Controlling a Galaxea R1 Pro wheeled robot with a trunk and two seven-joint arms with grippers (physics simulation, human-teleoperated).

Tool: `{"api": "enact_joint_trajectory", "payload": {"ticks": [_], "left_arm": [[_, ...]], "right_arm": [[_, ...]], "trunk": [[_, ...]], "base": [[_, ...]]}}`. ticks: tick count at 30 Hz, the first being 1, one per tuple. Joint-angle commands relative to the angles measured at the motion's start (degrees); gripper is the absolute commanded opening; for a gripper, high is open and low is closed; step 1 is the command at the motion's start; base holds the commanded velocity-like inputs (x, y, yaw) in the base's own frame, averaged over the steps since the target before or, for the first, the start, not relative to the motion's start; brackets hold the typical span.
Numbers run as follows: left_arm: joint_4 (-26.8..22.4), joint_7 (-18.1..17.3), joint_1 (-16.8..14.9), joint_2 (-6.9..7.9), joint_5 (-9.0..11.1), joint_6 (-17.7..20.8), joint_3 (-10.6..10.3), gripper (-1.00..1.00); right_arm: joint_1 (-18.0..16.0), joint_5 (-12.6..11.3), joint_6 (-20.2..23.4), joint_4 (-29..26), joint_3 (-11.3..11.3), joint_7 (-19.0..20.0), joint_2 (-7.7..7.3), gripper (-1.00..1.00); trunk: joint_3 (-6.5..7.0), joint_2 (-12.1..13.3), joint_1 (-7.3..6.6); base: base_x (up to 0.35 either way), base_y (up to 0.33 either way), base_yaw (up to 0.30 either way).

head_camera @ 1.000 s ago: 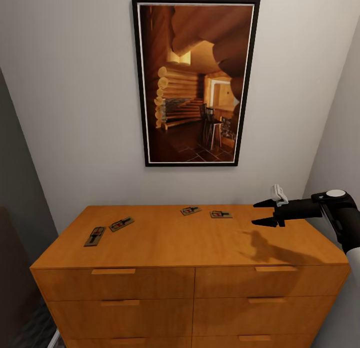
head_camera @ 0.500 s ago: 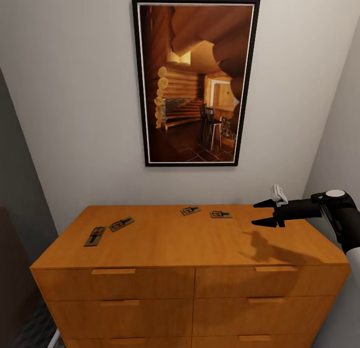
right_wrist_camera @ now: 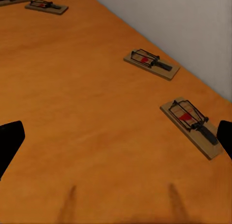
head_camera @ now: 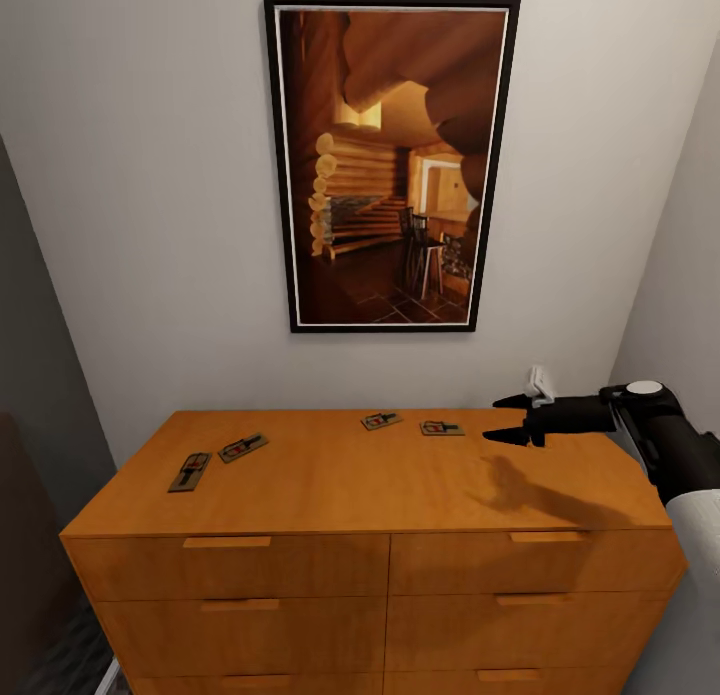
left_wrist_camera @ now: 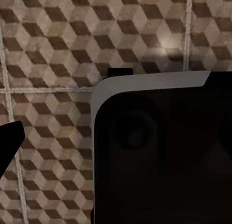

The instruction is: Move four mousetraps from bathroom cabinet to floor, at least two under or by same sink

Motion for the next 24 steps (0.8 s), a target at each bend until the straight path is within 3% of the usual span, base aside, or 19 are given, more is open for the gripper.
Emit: {"api": "enact_joint_trajectory", "payload": {"ticks": [1, 7, 8, 16, 19, 24], "left_arm": [[0.0, 0.0, 0.0, 0.01, 0.0, -0.1, 0.0, 1.00], [0.3, 0.0, 0.0, -0.01, 0.0, -0.1, 0.0, 1.00], [0.4, 0.0, 0.0, -0.02, -0.1, -0.1, 0.0, 1.00], [0.6, 0.0, 0.0, -0.03, -0.1, -0.1, 0.0, 1.00], [0.6, 0.0, 0.0, -0.03, -0.1, -0.1, 0.0, 1.00], [0.6, 0.0, 0.0, -0.03, -0.1, -0.1, 0.0, 1.00]], "right_arm": [[-0.1, 0.2, 0.9, -0.1, 0.1, -0.8, 1.13, 1.00], [-1.3, 0.2, 2.5, 1.2, 0.1, -2.8, 4.82, 1.00], [-2.3, 0.2, 2.8, 2.6, 0.1, -3.3, 5.96, 1.00], [-10.8, 0.6, 3.0, 13.9, 0.2, -4.4, 10.24, 1.00], [-13.7, 2.3, 2.9, 17.6, 0.2, -4.6, 11.83, 1.00], [-15.2, 5.7, 2.7, 19.7, 0.2, -4.9, 13.63, 1.00]], "trunk": [[-0.05, 0.0, 0.00], [-0.05, 0.0, 0.00], [-0.05, 0.0, 0.00], [-0.05, 0.0, 0.00], [-0.05, 0.0, 0.00], [-0.05, 0.0, 0.00]], "base": [[0.000, 0.000, 0.000], [0.000, 0.000, 0.000], [0.000, 0.000, 0.000], [0.000, 0.000, 0.000], [0.000, 0.000, 0.000], [0.000, 0.000, 0.000]]}}
